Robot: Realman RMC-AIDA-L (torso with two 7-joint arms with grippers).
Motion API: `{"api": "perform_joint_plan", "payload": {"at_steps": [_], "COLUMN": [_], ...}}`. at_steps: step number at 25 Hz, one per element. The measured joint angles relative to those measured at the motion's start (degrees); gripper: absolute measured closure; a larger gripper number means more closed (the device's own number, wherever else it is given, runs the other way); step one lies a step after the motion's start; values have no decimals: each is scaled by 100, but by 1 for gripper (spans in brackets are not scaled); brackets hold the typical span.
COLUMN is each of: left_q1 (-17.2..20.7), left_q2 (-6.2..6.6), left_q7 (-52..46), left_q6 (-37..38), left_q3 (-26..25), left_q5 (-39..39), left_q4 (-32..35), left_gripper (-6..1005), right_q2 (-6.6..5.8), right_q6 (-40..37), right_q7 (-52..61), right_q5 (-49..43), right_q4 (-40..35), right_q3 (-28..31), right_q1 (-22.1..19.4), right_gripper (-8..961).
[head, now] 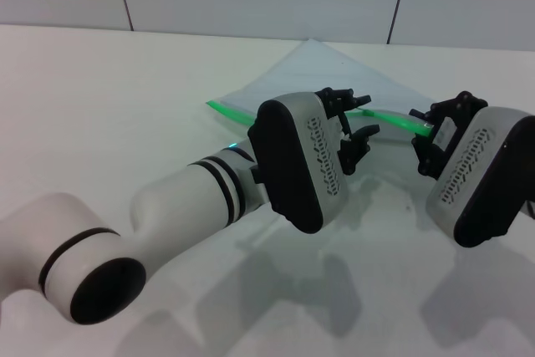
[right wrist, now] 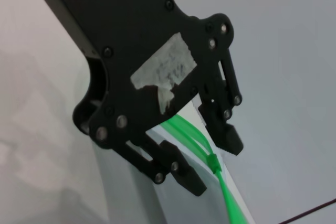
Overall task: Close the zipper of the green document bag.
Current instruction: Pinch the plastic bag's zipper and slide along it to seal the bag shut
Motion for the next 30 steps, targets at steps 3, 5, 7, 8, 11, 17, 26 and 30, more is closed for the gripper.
{"api": "perform_joint_plan", "payload": {"at_steps": [3, 5, 7, 8, 11, 17, 26, 30], "left_q1": [0, -6, -22, -34, -47, -80, -165, -193], "left_q2": [-2, -4, -5, -5, -6, -35, -67, -76], "left_q7": [-8, -11, -13, -13, -15, -31, -45, -48], "left_q6": [-3, -3, 25, 46, 70, 213, 218, 208], "left_q3": [-20, -24, -28, -31, -32, -47, -38, -24], "left_q5": [-4, -6, -11, -14, -17, -18, -27, -26], "left_q4": [18, 25, 64, 91, 118, 209, 362, 419], "left_gripper": [596, 614, 631, 640, 667, 700, 741, 753], "right_q2": [4, 9, 11, 9, 8, 9, 9, 9], "right_q6": [0, 0, 0, 0, 0, 1, 2, 2], "right_q7": [0, 3, 13, 24, 46, 49, 57, 59], "right_q5": [0, 0, 0, 0, 0, 0, 0, 0], "right_q4": [-29, -40, -45, -48, -61, -105, -119, -120], "right_q3": [-27, -33, -44, -59, -93, -103, -120, -142], "right_q1": [-3, -5, 1, 5, 11, 3, 10, 11], "right_gripper": [845, 844, 843, 843, 841, 838, 833, 831]}}
